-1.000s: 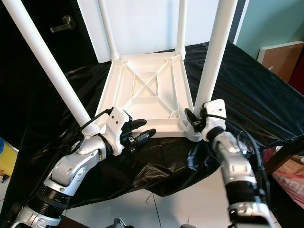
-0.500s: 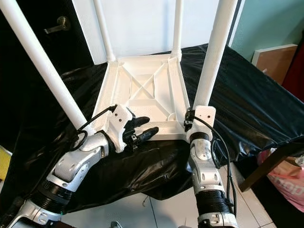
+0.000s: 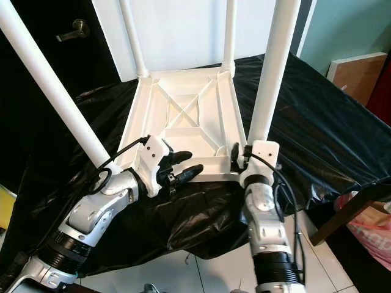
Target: Building children table
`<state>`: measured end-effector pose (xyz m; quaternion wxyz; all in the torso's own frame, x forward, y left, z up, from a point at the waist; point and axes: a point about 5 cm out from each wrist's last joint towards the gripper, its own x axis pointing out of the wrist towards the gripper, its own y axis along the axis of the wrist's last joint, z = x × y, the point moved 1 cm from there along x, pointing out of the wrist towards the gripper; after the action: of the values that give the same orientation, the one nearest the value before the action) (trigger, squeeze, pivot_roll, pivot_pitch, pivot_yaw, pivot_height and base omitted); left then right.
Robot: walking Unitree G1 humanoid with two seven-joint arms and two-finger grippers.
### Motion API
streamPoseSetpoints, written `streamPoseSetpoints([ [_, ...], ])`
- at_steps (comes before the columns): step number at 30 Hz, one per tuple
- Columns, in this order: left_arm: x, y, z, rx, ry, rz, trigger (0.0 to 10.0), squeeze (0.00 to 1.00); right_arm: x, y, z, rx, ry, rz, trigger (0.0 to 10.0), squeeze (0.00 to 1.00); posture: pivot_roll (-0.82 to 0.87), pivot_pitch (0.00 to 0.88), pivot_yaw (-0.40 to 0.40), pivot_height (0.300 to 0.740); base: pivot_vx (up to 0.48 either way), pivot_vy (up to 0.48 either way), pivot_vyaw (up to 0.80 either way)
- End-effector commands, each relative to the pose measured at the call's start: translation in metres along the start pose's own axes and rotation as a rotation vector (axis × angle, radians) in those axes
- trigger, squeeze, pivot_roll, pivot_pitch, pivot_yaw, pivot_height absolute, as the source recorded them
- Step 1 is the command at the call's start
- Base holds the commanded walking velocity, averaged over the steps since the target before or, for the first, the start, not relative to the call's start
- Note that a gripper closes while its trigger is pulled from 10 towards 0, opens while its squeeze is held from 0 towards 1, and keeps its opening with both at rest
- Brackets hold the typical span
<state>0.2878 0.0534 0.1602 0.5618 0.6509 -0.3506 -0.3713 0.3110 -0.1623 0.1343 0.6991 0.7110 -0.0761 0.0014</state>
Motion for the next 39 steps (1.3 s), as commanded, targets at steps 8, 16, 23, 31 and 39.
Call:
streamPoseSetpoints([
  [8, 0.001, -0.002, 0.012, 0.000, -0.179, 0.003, 10.0, 0.00, -0.007, 0.003, 0.025, -0.038, 0.253, 0.015, 10.0, 0.33, -0.12, 0.000, 0.075, 0.740, 0.000, 0.000, 0.00],
  [16, 0.006, -0.001, 0.013, 0.004, -0.181, 0.006, 10.0, 0.00, -0.008, 0.005, 0.026, -0.092, 0.501, 0.000, 10.0, 0.00, -0.13, 0.000, 0.089, 0.740, 0.000, 0.000, 0.00],
  [23, 0.007, 0.000, 0.014, 0.011, -0.199, 0.005, 10.0, 0.00, 0.001, 0.004, 0.028, -0.136, 0.672, -0.051, 10.0, 0.00, -0.12, 0.000, 0.095, 0.740, 0.000, 0.000, 0.00],
  [31, 0.008, 0.003, 0.009, 0.027, -0.177, 0.013, 10.0, 0.00, 0.016, 0.002, 0.037, -0.212, 0.747, -0.101, 0.0, 0.00, -0.10, 0.000, 0.083, 0.740, 0.000, 0.000, 0.00],
  [39, 0.009, 0.005, 0.008, 0.037, -0.171, 0.021, 10.0, 0.00, 0.018, -0.009, 0.040, -0.224, 0.759, -0.145, 1.1, 0.00, -0.10, 0.000, 0.082, 0.740, 0.000, 0.000, 0.00],
])
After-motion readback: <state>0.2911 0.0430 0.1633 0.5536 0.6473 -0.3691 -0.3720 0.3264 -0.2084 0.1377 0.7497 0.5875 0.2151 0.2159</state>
